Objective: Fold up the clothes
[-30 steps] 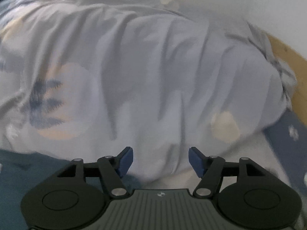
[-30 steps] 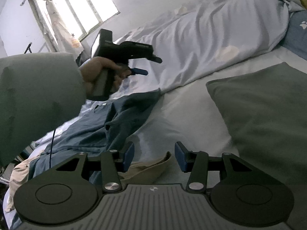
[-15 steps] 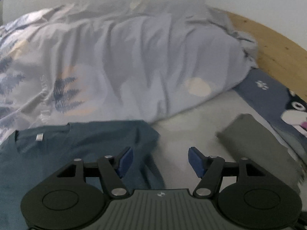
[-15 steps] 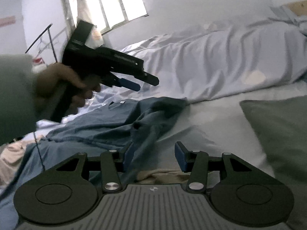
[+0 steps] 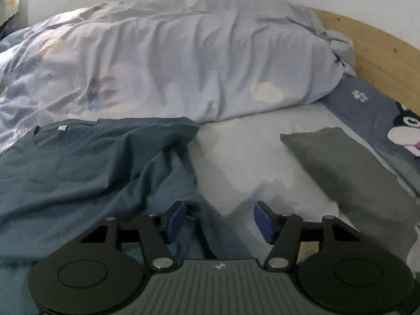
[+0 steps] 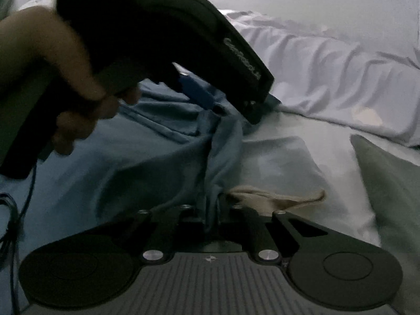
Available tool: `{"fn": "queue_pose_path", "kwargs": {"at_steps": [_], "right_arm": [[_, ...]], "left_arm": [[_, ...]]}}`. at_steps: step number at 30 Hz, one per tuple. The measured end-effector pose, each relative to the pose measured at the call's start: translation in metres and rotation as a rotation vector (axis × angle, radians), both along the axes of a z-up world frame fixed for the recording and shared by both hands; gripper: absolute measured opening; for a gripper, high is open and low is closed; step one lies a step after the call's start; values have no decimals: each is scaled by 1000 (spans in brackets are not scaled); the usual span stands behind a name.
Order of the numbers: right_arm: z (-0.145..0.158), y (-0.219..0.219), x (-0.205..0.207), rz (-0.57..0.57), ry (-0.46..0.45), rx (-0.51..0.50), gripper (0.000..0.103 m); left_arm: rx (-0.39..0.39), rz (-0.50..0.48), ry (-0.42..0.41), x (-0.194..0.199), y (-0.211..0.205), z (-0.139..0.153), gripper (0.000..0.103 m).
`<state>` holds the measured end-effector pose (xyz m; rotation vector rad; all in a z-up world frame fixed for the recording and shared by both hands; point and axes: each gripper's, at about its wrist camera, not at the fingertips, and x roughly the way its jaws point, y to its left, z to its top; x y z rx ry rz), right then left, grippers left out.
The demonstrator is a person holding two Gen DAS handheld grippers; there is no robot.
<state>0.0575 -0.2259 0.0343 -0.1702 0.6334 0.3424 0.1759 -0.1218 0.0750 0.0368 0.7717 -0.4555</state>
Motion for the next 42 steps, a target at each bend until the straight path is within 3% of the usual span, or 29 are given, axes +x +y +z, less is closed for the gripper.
{"fn": "queue_pose_path", "kwargs": {"at_steps": [7, 13, 17, 19, 20, 25, 28, 32, 33, 34, 38, 42], "right_arm": [[-4, -19, -2, -14, 41, 23, 3], [-6, -25, 0, -13, 52, 59, 3], [-5, -26, 1, -11, 54, 63, 3], [-3, -25, -2, -10, 56, 63, 3], [-4, -26, -2, -9, 58, 66, 3], [-4, -30, -2, -8, 73, 93, 3], [-3, -33, -1, -7, 88, 118, 3], [-3, -39, 1, -1, 108, 153, 3], [-3, -41, 2, 1, 112, 160, 3], [-3, -42, 2, 3, 115, 166, 3], [-3, -43, 3, 7, 115, 171, 4], [-4, -45, 3, 8, 118, 182, 4]], "left_arm": [[18, 47, 3, -5, -14, -14, 58], [6, 257, 120, 11, -4, -26, 56], [-42, 257, 80, 16, -7, -35, 55], [-36, 231, 42, 18, -15, -38, 22], [-25, 227, 15, 16, -19, -37, 17], [-38, 178, -109, -5, -21, -20, 12], [6, 124, -58, -6, -19, -29, 11], [109, 35, 5, -15, -22, -43, 13], [124, 13, 11, -18, -22, -44, 21], [104, 8, 21, -19, -19, -41, 30], [-21, -5, 18, -23, 0, -15, 44], [-22, -81, -111, -4, -4, 26, 56]]}}
